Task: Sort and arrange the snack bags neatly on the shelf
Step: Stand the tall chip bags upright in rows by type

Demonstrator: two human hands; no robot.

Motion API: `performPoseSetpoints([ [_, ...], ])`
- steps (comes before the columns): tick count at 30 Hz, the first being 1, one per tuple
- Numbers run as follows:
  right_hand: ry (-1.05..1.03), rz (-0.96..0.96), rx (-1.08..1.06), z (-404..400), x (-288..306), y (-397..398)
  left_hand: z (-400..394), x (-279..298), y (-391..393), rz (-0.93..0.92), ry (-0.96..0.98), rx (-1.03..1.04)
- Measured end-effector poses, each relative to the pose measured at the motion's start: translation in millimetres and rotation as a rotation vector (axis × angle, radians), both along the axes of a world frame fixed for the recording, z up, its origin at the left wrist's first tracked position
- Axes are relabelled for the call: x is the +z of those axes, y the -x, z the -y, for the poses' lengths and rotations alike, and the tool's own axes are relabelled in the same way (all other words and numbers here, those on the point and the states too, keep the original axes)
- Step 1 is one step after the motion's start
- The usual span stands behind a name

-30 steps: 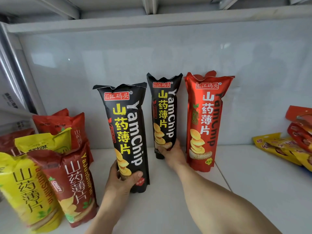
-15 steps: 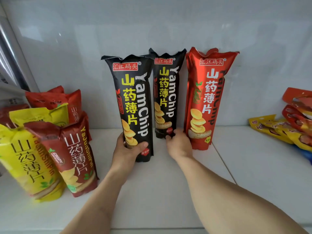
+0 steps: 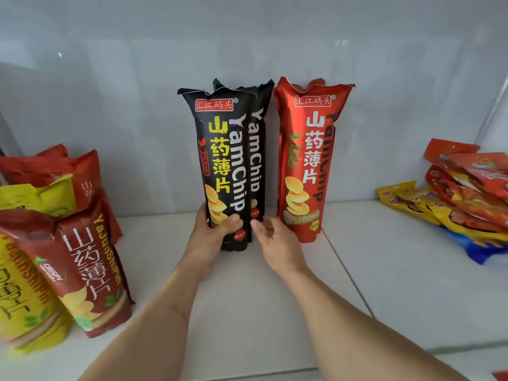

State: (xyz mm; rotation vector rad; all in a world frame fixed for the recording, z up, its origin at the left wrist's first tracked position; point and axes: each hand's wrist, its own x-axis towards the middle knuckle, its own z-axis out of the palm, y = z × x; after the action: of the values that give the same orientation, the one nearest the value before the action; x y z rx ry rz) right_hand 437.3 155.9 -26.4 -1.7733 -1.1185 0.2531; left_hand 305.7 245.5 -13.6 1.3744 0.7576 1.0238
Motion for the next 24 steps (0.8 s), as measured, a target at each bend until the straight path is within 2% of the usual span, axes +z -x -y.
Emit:
performPoseSetpoints([
  [18, 0.024, -0.093, 0.024, -6, -6, -17, 5, 13, -38, -0.1, -0.022, 0.055],
  [22, 0.036, -0.041, 0.029, -9, -11, -14, 13, 18, -28, -0.133, 0.005, 0.064],
  [24, 0.023, 0.008, 0.025, -9, -13, -10, 19, 18, -16, -0.213, 0.006, 0.088],
])
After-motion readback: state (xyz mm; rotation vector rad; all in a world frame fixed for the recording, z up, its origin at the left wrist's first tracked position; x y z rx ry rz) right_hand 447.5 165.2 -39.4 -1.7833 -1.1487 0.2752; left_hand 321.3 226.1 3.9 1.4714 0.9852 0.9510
